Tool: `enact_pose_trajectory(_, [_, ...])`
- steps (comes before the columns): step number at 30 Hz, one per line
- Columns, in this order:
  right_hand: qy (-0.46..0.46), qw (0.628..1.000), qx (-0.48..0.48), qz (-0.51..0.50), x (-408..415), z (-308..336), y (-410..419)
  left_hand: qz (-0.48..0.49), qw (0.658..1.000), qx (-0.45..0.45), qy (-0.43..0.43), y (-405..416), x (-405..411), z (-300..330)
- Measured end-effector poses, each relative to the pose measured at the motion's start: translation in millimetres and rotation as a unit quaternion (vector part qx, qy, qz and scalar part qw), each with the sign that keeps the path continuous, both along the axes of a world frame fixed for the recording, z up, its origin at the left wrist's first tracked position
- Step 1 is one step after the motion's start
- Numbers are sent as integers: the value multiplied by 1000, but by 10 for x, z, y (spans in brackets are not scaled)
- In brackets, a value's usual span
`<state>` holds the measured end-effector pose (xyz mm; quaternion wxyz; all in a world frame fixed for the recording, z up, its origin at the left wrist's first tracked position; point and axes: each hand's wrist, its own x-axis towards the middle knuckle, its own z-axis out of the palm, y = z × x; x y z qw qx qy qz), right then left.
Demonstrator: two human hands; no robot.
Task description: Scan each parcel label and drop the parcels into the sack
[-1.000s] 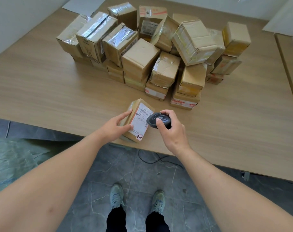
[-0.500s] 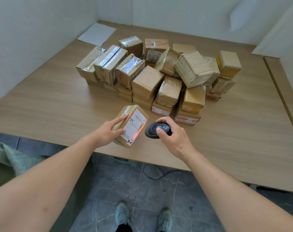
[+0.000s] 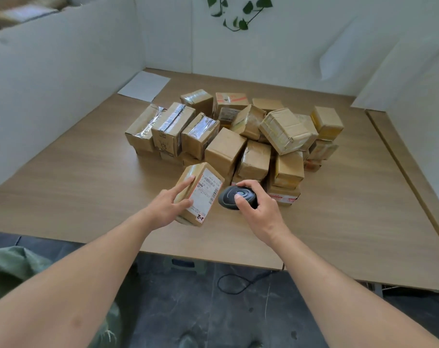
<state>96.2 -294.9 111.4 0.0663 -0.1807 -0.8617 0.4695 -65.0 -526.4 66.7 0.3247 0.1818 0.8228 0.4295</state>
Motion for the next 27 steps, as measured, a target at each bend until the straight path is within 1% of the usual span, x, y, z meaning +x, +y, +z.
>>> enact_pose_trajectory(3, [31, 998, -49, -22, -99, 50, -225, 21, 1000, 22, -5, -72, 83, 150])
enact_pose_trajectory(8, [78, 988, -129, -15, -252, 138, -598, 62, 995, 73, -14, -284, 333, 446])
enact_pose_trajectory(10, [89, 985, -145, -6, -286, 150, -718, 79, 993, 86, -10, -410, 477, 519])
enact_pose_trajectory(13, [92, 983, -157, 11, -280, 138, -899, 120, 990, 75, 5, -625, 723, 582])
enact_pose_trajectory(20, [66, 975, -168, 131, -26, 34, -1488, 262, 962, 32, 67, -1274, 1478, 559])
enact_pose_trajectory(24, [49, 964, -177, 194, 128, -63, -1889, 335, 939, 12, 80, -1763, 1913, 474])
enact_pose_trajectory(27, [33, 955, -186, 228, 218, -103, -2228, 365, 928, 5, 68, -2141, 2185, 481])
